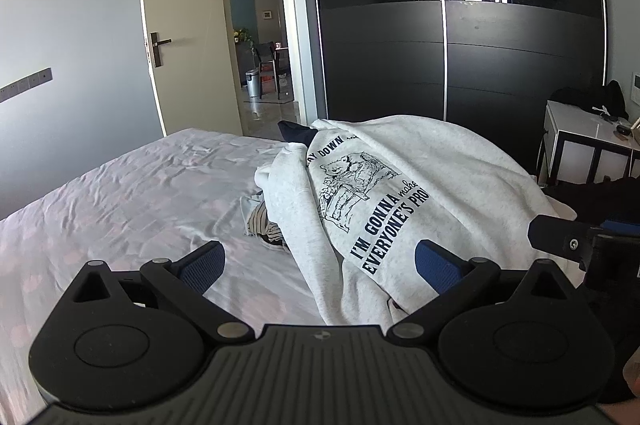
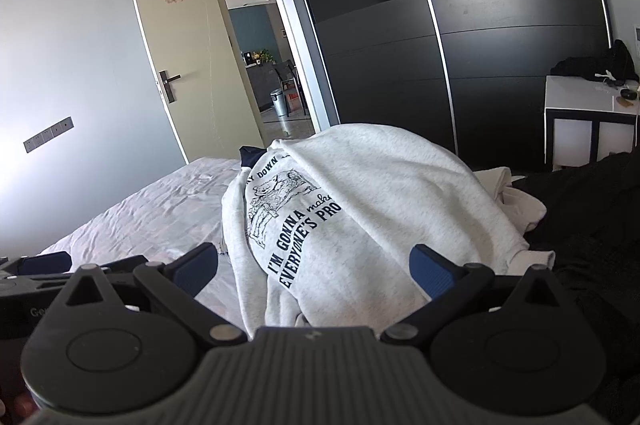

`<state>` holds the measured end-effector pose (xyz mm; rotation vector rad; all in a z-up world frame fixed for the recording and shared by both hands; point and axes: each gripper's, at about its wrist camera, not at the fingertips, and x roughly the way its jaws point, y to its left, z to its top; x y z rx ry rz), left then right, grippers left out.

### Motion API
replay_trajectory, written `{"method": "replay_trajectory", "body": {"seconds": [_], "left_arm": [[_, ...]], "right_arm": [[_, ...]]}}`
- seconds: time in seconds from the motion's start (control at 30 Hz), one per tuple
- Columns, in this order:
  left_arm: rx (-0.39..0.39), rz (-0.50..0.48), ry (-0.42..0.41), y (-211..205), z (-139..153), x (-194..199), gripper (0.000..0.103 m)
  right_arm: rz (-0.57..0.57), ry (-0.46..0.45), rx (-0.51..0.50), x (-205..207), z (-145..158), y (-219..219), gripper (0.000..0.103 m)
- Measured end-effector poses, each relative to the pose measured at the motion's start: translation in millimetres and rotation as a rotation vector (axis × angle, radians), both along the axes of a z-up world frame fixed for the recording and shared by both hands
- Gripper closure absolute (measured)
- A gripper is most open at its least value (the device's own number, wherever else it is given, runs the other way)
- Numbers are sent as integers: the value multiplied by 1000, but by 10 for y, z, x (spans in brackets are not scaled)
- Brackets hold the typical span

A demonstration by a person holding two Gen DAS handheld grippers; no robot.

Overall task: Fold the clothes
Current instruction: 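Approach the crumpled grey sweatshirt with both grippers open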

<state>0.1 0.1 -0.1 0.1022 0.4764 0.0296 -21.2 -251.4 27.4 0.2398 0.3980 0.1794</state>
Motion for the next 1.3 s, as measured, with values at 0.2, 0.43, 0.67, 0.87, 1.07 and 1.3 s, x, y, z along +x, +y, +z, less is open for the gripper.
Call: {"method": "replay_trajectory", "body": {"seconds": [0.2,0.43,0.67,0.87,1.07,1.3], "left_arm": [[48,-19,9,-20,-1,5,0],[67,-51,-5,-49,-7,-19,0],[68,-72,0,-84,-10,-5,0],[76,-88,-5,-88,-10,-26,0],[72,-41,22,-64,1,26,0],[57,-17,-3,-15,10,-8,0]], "right_arm": [[5,-31,-46,-95,-4,121,0],[20,6,-19,3,7,28,0],[18,9,-22,15,9,23,0],[16,13,-29,26,12,21,0],[19,18,-37,34,7,22,0],[28,22,-47,40,-3,35,0]]}}
